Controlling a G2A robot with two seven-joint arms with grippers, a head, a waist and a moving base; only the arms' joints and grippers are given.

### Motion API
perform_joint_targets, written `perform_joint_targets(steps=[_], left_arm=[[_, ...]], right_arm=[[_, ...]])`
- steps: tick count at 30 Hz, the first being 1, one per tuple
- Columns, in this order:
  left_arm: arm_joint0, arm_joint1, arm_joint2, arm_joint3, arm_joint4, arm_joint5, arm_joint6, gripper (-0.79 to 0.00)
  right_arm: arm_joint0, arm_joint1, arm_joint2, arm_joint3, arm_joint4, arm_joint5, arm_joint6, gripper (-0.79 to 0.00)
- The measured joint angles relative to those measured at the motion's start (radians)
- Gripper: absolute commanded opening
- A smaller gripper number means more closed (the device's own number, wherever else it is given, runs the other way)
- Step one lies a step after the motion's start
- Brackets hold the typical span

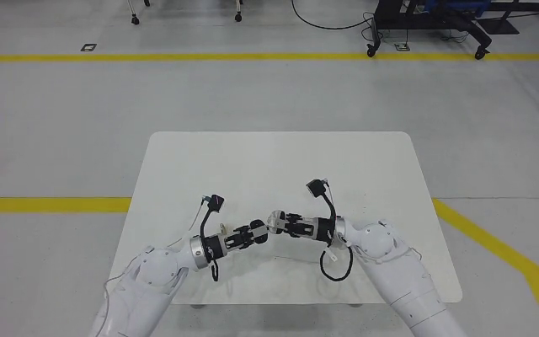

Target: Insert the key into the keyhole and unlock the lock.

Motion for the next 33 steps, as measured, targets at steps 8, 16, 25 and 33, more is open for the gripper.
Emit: perform_joint_targets(steps=[8,16,25,33], left_arm=[[0.028,0.017,-0.043,-0.023,0.075,-0.048,-0.019,-0.785],[0.085,0.043,-0.106,-0.067,0.071,-0.064,-0.119,-0.785],[0.081,0.048,-0.079,-0.071,0.094,-0.050,-0.153,-0.785],[0.071,0.050,-0.067,-0.069,0.108,-0.041,-0.149,-0.785]], right_arm=[[-0.011,0.004,-0.002,-0.015,0.024,0.006,0.027,0.000],[-0.001,0.013,-0.017,-0.013,0.015,0.052,0.141,-0.274],[0.008,0.015,-0.039,-0.016,0.027,0.074,0.189,-0.499],[0.020,0.014,-0.059,-0.011,0.032,0.089,0.202,-0.785]])
